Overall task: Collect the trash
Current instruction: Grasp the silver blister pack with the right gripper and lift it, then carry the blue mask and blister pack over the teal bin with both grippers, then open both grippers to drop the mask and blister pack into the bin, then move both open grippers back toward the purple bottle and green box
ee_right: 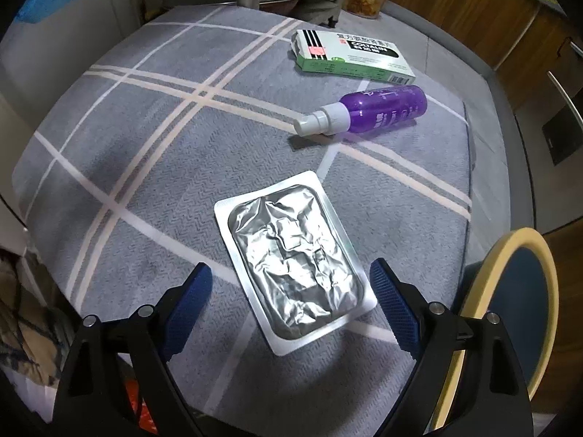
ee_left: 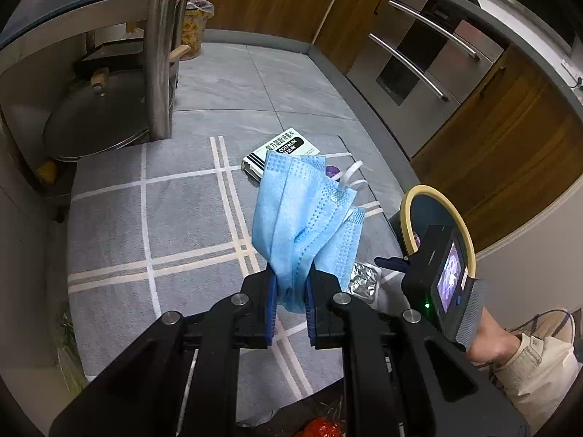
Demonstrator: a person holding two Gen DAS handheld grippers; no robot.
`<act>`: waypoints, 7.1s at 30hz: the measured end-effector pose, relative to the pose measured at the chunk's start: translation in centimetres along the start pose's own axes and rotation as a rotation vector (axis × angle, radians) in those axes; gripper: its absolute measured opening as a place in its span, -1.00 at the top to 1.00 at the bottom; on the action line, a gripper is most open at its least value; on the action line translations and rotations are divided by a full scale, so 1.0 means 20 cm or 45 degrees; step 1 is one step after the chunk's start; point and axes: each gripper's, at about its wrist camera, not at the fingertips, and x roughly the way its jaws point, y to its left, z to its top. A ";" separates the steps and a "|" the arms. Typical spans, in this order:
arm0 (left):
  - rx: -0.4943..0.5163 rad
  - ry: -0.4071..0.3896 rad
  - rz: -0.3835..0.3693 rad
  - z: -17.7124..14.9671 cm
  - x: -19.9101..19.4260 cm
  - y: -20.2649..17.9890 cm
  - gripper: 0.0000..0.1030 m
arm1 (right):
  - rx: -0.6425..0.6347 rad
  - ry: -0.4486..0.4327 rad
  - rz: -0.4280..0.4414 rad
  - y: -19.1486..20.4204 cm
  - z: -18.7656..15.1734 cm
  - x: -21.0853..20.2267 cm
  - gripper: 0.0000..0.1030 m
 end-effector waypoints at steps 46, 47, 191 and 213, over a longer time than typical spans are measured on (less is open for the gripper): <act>0.020 0.023 -0.042 0.05 0.10 -0.07 0.76 | 0.205 -0.130 0.184 -0.18 0.00 -0.14 -0.39; 0.021 0.025 -0.044 0.05 0.10 -0.07 0.76 | 0.232 -0.145 0.196 -0.21 -0.01 -0.17 -0.39; 0.212 0.057 -0.067 0.18 0.43 -0.66 -0.39 | 0.855 -0.412 0.110 -0.85 -0.59 -0.70 -0.69; 0.152 0.090 0.031 0.19 0.46 -0.45 -0.39 | 0.827 -0.387 0.158 -0.78 -0.44 -0.60 -0.69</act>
